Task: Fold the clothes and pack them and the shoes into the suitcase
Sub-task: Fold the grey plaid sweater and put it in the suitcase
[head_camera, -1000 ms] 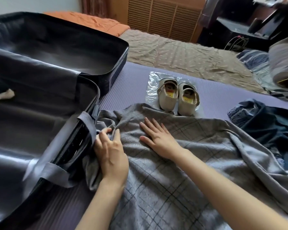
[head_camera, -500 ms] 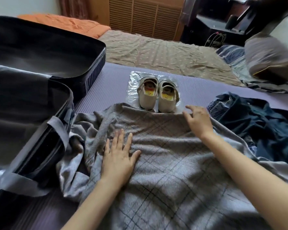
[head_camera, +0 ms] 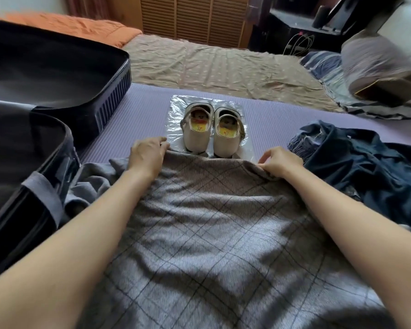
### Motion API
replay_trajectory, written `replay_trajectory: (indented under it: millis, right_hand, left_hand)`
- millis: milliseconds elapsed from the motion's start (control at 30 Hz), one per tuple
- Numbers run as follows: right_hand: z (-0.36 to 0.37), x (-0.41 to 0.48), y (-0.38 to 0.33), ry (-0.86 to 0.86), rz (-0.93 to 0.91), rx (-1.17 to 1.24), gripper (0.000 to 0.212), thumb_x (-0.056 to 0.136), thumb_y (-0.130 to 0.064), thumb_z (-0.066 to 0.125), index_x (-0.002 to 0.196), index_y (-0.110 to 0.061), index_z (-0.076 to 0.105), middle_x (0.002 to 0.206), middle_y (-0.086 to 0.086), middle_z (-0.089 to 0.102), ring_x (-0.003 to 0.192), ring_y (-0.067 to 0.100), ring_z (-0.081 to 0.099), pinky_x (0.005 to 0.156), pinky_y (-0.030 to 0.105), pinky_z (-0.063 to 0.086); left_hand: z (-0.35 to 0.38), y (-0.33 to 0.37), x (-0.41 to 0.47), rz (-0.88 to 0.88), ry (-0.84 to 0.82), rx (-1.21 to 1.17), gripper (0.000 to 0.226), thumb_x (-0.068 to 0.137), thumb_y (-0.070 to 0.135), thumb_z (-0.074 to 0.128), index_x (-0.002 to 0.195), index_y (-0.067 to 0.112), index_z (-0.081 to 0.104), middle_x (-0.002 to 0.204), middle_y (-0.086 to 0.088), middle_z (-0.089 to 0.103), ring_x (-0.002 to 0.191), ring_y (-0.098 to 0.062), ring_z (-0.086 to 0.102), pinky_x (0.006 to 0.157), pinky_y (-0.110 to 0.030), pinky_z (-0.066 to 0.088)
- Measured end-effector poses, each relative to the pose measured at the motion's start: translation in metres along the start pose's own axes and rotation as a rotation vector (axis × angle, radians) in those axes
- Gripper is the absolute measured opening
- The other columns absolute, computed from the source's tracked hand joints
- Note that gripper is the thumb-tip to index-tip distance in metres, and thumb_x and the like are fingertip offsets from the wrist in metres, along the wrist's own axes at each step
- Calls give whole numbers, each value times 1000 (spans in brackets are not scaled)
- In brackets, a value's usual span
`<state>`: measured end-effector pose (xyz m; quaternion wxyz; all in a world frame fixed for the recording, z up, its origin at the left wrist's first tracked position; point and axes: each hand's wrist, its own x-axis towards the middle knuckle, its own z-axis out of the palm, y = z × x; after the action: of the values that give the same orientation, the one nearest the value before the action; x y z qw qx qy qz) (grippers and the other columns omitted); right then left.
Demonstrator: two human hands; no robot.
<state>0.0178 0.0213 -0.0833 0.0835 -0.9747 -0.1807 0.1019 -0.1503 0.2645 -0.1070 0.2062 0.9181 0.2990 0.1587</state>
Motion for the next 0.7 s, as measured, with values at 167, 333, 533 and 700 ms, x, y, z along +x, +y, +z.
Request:
replay_trajectory:
  millis: [167,333,533,700]
  right_hand:
    - [5,6,5,-44,-74,9,10,83,-47,66,83,-38,64,114,1,63,125,32,35,109,40,22]
    - [7,3,7,-68,-93,110,12,81,-45,69,77,-34,64,109,6,64,125,31,39,115,44,16]
    - [-5,-3,-1,158,-183,593,12,87,-27,67,82,-19,59,83,1,64,86,23,63,85,37,48]
    - [-15,5,-14,365,-254,768,10,91,-19,62,88,-14,55,66,-5,55,60,7,50,59,17,40]
  left_hand:
    - [-2,2,8,-44,44,-2,28,96,31,51,113,14,65,115,-15,65,109,-33,57,94,-38,38]
    - [-6,-7,8,-97,-173,-67,34,85,38,66,107,14,70,110,-10,68,108,-29,58,98,-39,41]
    - [-13,-13,5,-113,-90,-222,31,83,37,68,105,15,69,109,-8,68,109,-27,58,98,-39,41]
    - [-25,-4,11,-90,105,-495,22,86,32,65,99,14,67,99,-6,66,95,-22,60,79,-26,42]
